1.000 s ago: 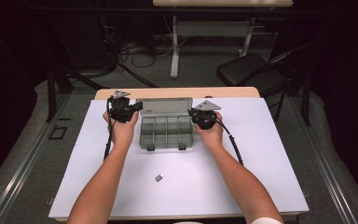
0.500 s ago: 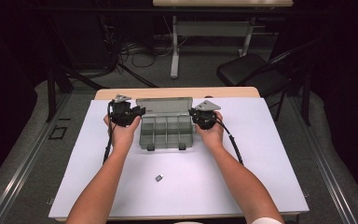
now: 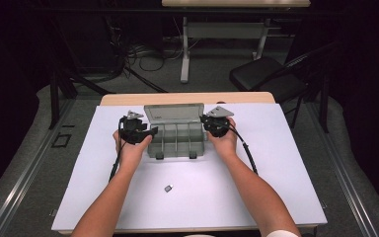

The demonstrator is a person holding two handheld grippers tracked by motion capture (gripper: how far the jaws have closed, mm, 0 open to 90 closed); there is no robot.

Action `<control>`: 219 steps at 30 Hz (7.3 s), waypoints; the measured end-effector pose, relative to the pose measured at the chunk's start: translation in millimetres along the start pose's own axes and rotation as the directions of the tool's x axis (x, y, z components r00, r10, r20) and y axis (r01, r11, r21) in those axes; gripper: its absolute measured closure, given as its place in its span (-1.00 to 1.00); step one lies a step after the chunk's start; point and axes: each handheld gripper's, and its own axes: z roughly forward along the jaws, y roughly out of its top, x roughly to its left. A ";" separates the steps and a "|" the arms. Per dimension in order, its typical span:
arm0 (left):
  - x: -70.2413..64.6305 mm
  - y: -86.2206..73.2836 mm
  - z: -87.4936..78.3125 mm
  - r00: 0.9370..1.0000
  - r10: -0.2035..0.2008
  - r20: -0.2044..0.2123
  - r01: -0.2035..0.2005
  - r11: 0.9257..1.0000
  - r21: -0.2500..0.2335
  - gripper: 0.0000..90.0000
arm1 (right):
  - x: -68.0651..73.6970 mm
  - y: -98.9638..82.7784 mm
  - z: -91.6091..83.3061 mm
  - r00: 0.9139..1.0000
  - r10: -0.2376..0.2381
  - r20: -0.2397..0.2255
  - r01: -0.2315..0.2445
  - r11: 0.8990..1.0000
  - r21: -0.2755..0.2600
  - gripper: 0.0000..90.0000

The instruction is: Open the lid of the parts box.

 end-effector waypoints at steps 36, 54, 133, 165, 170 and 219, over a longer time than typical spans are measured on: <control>2.9 -52.3 23.0 1.000 -0.002 0.000 0.002 0.998 0.057 0.39 | -0.3 0.0 0.8 0.999 0.054 0.003 -0.054 0.999 -0.001 0.87; -4.5 -53.6 25.9 0.998 0.034 -0.054 -0.030 0.997 0.066 0.41 | 2.6 7.2 5.0 0.979 0.195 0.052 -0.197 0.980 0.036 0.89; -5.0 -53.9 25.8 0.998 0.027 -0.058 -0.023 0.998 0.065 0.42 | -11.7 27.7 36.2 0.883 0.441 0.162 -0.468 0.855 0.221 0.96; -4.0 -53.9 25.8 0.998 0.026 -0.054 -0.023 0.998 0.066 0.43 | -10.7 20.9 40.7 0.877 0.448 0.174 -0.479 0.845 0.236 0.98; -4.5 -54.0 25.8 0.998 0.026 -0.056 -0.022 0.998 0.066 0.43 | -10.6 20.6 40.7 0.881 0.442 0.169 -0.471 0.851 0.234 0.98; -23.1 -49.7 -51.6 0.988 0.081 0.134 -0.080 0.997 -0.014 -0.30 | 26.1 11.6 -89.9 0.989 0.140 -0.058 -0.130 0.981 0.141 -0.37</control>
